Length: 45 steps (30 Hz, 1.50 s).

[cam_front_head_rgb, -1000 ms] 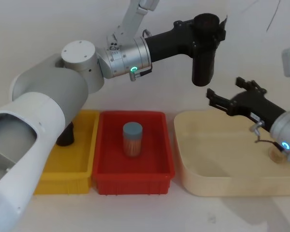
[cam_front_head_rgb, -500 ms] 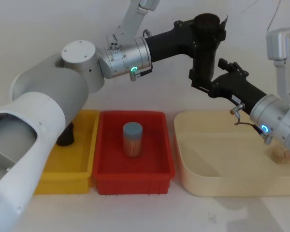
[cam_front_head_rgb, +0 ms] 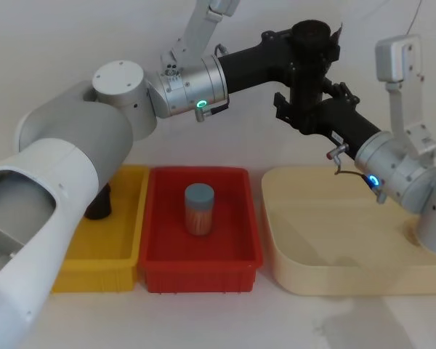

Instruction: Pick up the garbage bag with the one hand and transfer it to the other hand.

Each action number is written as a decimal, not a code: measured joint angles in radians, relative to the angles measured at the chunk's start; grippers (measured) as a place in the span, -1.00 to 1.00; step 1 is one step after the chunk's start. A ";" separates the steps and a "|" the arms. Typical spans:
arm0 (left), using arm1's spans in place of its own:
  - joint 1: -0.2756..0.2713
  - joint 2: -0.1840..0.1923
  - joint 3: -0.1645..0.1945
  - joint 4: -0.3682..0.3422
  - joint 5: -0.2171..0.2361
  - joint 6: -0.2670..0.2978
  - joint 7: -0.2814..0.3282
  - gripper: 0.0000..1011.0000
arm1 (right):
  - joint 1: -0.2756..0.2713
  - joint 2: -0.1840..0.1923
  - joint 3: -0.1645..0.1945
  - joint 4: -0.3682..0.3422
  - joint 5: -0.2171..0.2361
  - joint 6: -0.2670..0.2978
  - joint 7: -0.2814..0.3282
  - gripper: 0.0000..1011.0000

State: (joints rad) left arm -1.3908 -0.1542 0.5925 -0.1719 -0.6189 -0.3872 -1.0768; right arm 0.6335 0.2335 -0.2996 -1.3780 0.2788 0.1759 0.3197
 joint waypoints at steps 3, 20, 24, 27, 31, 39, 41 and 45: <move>0.000 0.000 0.000 0.000 0.000 0.000 0.000 0.03 | 0.013 -0.011 -0.006 0.023 -0.010 -0.013 -0.007 0.98; 0.000 0.000 0.000 0.000 0.000 0.000 0.000 0.03 | 0.047 -0.038 -0.022 0.087 -0.033 -0.043 -0.025 0.22; 0.000 0.000 0.000 0.000 0.000 0.000 0.000 0.03 | 0.051 -0.040 -0.023 0.093 -0.035 -0.047 -0.027 0.08; 0.000 0.000 0.000 0.000 0.000 0.000 0.000 0.03 | 0.053 -0.042 -0.024 0.096 -0.036 -0.048 -0.028 0.08; 0.000 0.000 0.000 0.000 0.000 0.000 0.000 0.03 | 0.055 -0.043 -0.025 0.099 -0.037 -0.050 -0.028 0.08; 0.000 0.000 0.000 0.000 0.000 0.000 0.000 0.17 | 0.057 -0.045 -0.027 0.104 -0.039 -0.051 -0.029 0.08; 0.000 0.000 0.000 0.000 0.000 0.000 0.000 0.27 | 0.057 -0.045 -0.027 0.105 -0.039 -0.051 -0.030 0.08; 0.000 0.000 0.000 0.000 0.000 0.000 0.000 0.47 | 0.057 -0.046 -0.027 0.105 -0.040 -0.051 -0.030 0.07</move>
State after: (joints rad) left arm -1.3906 -0.1542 0.5925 -0.1721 -0.6189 -0.3871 -1.0768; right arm 0.6907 0.1880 -0.3263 -1.2733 0.2385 0.1245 0.2898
